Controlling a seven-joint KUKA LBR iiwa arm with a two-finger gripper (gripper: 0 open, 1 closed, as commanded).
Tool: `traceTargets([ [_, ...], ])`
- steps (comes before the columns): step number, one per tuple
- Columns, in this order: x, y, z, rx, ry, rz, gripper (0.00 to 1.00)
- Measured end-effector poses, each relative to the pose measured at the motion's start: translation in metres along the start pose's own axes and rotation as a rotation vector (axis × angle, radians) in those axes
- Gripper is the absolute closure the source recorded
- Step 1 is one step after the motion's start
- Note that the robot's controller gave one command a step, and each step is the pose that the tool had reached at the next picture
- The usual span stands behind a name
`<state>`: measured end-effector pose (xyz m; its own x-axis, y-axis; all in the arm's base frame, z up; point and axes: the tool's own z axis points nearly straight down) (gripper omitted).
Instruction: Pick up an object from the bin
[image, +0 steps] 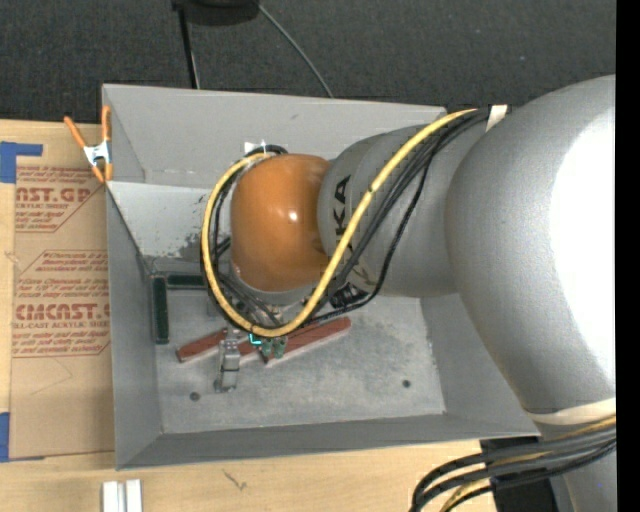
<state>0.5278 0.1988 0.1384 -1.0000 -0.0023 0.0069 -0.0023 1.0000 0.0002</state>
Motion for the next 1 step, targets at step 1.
traceTargets([
  [1,-0.0021,-0.0008,-0.0046,-0.001,-0.007,0.002,0.0],
])
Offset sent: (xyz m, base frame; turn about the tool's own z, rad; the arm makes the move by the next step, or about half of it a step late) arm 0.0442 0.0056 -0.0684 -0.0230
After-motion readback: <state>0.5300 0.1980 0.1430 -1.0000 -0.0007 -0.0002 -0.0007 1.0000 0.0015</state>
